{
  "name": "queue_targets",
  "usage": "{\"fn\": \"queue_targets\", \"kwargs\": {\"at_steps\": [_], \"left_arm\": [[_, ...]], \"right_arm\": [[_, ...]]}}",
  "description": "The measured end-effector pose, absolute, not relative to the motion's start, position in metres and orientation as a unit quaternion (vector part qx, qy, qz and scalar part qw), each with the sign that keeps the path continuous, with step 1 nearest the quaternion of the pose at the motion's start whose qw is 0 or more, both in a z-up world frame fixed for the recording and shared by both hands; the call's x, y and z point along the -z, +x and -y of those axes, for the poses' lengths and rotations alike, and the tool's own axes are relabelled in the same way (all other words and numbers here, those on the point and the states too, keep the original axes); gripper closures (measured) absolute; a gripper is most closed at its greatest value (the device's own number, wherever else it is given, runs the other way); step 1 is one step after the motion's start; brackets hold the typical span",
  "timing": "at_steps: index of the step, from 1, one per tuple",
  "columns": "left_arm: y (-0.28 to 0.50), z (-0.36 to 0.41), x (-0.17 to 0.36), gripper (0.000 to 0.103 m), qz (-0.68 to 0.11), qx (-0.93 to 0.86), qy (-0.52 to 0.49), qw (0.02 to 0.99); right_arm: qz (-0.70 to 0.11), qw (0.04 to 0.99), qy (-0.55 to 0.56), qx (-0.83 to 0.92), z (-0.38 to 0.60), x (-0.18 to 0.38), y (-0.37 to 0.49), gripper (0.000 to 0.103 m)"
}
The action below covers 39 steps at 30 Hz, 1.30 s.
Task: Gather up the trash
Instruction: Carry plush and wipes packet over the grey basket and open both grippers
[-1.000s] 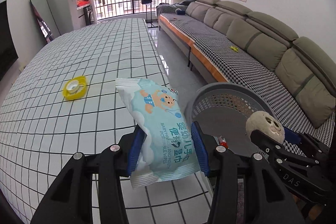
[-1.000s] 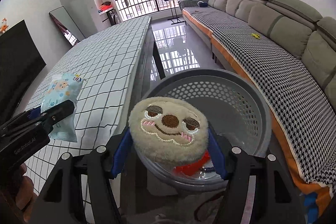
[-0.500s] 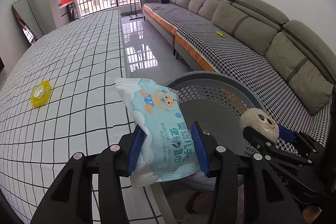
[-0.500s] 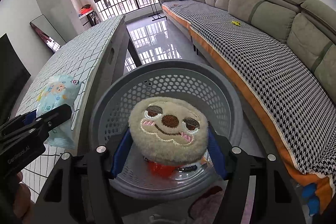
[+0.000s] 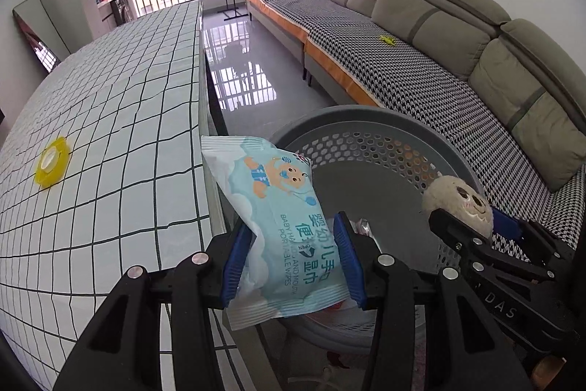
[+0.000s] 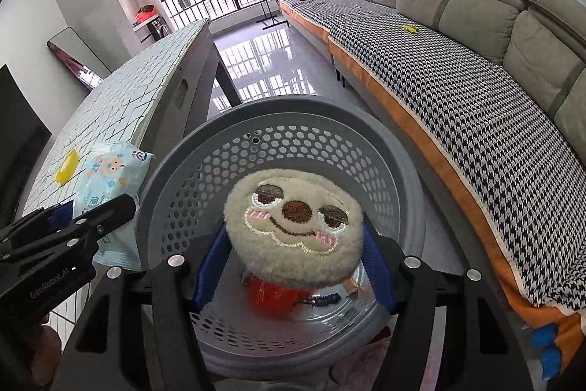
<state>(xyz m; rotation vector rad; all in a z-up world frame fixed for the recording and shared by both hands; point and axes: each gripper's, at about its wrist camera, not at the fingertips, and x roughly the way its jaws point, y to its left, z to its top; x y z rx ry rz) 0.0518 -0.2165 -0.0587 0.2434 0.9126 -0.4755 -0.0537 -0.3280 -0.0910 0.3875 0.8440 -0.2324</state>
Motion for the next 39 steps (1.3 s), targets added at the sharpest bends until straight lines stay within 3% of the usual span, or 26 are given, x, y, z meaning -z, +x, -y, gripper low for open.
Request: {"fn": "queue_targets", "kwargs": {"at_steps": [8, 15, 39], "left_arm": [[0.052, 0.22, 0.062, 0.053, -0.44, 0.229, 0.111, 0.861], [0.053, 0.215, 0.06, 0.039, -0.442, 0.225, 0.103, 0.863], [0.047, 0.201, 0.048, 0.037, -0.43, 0.22, 0.091, 0.871]], "right_arm": [[-0.41, 0.885, 0.188, 0.114, 0.33, 0.098, -0.05, 0.039], [-0.4, 0.889, 0.191, 0.115, 0.334, 0.094, -0.053, 0.026], [-0.387, 0.894, 0.188, 0.123, 0.331, 0.08, -0.061, 0.026]]}}
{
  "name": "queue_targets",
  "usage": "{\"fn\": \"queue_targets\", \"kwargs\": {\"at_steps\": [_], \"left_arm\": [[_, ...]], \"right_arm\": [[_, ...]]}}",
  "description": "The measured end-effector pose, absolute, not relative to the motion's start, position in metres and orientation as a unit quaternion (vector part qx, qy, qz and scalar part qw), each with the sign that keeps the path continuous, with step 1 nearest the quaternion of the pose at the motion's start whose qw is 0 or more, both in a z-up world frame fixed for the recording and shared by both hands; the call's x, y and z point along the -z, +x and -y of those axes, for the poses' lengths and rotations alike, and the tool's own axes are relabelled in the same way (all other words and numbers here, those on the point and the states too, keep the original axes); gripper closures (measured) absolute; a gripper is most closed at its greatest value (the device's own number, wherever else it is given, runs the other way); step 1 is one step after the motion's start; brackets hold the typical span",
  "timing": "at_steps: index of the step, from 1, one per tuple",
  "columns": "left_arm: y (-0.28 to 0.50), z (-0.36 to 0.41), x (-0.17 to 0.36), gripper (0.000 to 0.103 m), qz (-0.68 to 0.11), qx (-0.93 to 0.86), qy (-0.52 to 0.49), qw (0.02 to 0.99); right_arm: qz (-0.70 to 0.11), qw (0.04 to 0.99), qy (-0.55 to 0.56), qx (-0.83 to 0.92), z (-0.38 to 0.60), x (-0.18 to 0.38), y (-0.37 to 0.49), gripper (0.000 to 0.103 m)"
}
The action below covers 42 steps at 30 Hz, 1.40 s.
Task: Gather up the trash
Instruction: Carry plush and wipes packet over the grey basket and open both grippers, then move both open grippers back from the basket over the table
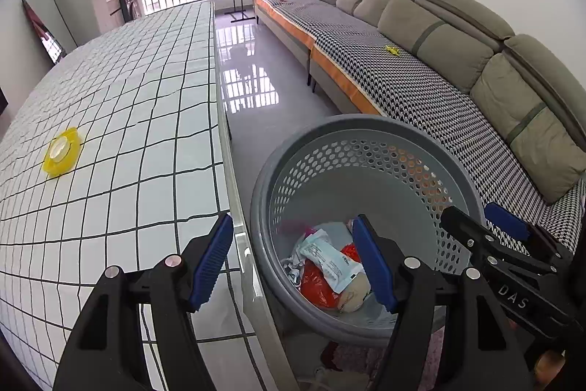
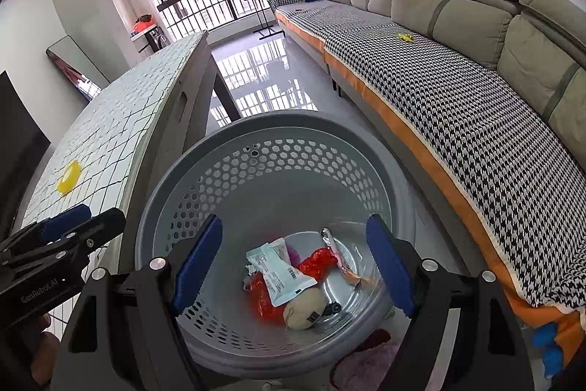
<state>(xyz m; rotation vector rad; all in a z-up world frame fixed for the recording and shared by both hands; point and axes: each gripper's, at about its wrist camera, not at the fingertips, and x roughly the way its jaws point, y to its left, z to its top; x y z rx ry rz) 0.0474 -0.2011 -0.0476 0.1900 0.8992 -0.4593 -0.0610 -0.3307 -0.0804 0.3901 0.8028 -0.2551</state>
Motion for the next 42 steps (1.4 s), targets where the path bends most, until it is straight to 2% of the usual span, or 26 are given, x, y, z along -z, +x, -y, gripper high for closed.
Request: {"fn": "queue_targets", "kwargs": {"at_steps": [25, 42], "left_arm": [[0.035, 0.139, 0.014, 0.034, -0.394, 0.191, 0.067, 0.896], [0.045, 0.055, -0.005, 0.027, -0.365, 0.125, 0.048, 0.921]], "right_arm": [[-0.366, 0.912, 0.165, 0.089, 0.283, 0.044, -0.067, 0.026], [-0.356, 0.928, 0.109, 0.029, 0.207, 0.019, -0.037, 0.026]]}}
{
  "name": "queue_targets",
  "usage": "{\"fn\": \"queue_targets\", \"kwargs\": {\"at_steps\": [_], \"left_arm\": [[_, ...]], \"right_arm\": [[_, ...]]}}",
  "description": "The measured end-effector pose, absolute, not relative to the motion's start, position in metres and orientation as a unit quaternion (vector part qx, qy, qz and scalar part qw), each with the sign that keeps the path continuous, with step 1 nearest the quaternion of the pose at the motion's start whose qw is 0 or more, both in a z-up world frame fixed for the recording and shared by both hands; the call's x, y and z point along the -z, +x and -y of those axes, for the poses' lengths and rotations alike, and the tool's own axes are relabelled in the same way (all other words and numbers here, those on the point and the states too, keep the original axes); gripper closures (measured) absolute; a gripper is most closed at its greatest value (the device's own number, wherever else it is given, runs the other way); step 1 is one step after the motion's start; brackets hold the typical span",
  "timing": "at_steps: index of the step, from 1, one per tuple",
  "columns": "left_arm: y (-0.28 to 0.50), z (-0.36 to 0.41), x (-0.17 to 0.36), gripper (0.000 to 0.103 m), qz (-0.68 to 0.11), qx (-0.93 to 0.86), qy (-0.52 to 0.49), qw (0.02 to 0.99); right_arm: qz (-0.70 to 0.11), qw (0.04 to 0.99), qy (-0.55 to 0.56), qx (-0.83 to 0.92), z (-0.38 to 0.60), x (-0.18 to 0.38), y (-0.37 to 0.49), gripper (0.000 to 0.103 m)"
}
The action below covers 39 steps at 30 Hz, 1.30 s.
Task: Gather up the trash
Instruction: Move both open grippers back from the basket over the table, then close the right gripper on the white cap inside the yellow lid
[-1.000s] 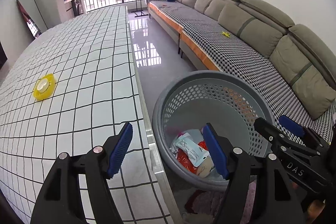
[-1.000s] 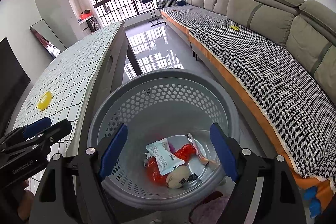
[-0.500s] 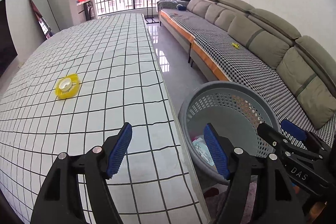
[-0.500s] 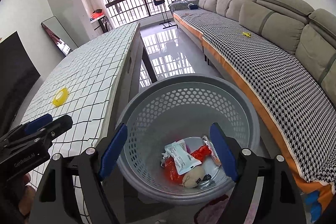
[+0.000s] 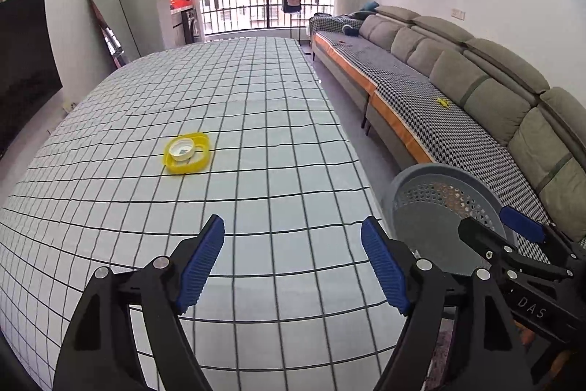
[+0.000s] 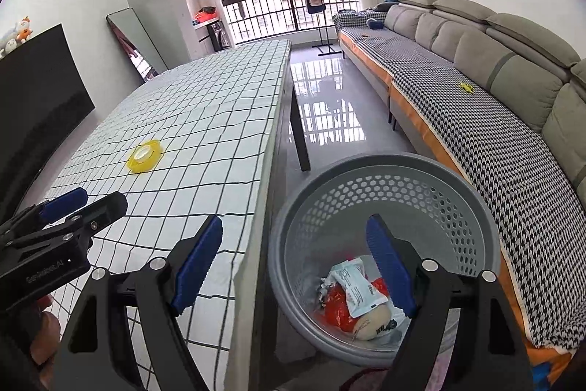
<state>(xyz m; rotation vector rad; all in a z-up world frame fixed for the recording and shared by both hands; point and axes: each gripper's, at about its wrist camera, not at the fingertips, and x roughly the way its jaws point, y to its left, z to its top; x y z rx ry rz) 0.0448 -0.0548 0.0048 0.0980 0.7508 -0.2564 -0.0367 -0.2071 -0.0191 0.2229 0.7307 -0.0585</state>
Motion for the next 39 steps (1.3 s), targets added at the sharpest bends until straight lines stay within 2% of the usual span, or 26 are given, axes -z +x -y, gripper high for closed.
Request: {"fn": "queue_targets", "kwargs": {"at_steps": [17, 28, 39], "left_arm": [[0.084, -0.058, -0.006, 0.022, -0.355, 0.021, 0.024, 0.934], [0.121, -0.084, -0.01, 0.021, -0.349, 0.003, 0.018, 0.937], [0.161, -0.107, 0.018, 0.021, -0.373, -0.015, 0.005, 0.928]], "right_arm": [[-0.373, 0.923, 0.075, -0.06, 0.122, 0.01, 0.029, 0.026], [-0.38, 0.92, 0.041, -0.091, 0.078, -0.003, 0.082, 0.026], [-0.392, 0.912, 0.029, -0.119, 0.044, 0.007, 0.141, 0.026]]}}
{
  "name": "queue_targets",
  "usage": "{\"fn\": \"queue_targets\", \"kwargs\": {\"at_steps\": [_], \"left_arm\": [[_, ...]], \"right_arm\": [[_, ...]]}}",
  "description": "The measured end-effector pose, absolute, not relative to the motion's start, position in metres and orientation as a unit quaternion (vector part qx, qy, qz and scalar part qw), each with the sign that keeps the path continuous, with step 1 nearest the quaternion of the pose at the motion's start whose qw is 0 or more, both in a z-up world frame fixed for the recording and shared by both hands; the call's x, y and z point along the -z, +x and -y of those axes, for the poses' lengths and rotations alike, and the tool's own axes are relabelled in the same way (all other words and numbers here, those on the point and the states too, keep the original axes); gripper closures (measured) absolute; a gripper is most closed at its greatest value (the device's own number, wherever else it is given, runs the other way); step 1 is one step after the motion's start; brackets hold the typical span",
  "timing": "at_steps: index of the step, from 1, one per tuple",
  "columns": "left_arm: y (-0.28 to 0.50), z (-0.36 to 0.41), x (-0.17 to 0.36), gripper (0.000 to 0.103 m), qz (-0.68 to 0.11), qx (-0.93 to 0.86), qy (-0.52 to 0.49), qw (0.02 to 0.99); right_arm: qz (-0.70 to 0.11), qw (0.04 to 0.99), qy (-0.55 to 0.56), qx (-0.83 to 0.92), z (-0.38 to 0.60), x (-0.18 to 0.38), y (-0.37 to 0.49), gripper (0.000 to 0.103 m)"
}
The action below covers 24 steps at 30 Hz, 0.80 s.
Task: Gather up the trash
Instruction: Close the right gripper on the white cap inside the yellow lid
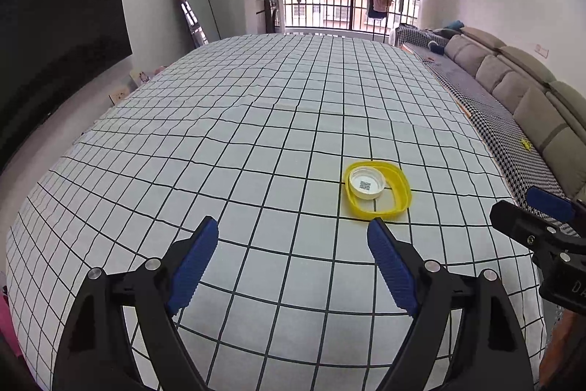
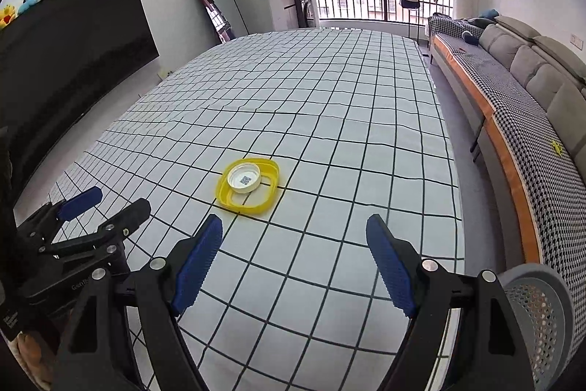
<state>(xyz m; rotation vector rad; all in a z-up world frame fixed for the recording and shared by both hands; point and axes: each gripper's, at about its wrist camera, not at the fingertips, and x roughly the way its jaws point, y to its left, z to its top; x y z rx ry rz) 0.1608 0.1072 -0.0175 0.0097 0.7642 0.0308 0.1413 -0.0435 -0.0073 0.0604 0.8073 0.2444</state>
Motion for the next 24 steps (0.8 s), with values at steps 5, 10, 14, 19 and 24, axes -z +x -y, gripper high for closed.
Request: {"fn": "queue_targets", "kwargs": {"at_steps": [5, 10, 14, 19, 24], "left_arm": [[0.167, -0.112, 0.032, 0.021, -0.385, -0.024, 0.005, 0.923], [0.175, -0.119, 0.042, 0.021, -0.397, -0.034, 0.003, 0.917], [0.178, -0.124, 0.047, 0.021, -0.404, -0.039, 0.0, 0.914], [0.179, -0.129, 0.048, 0.021, -0.405, -0.039, -0.005, 0.914], [0.179, -0.132, 0.049, 0.021, -0.408, -0.036, -0.009, 0.912]], "right_arm": [[-0.398, 0.908, 0.006, -0.13, 0.025, 0.016, 0.163, 0.026], [-0.406, 0.902, -0.025, -0.144, 0.004, 0.028, 0.185, 0.026], [-0.413, 0.896, -0.043, -0.159, -0.012, 0.037, 0.205, 0.026], [-0.423, 0.888, -0.065, -0.169, -0.032, 0.049, 0.228, 0.028], [-0.434, 0.881, -0.084, -0.171, -0.043, 0.06, 0.243, 0.043]]}}
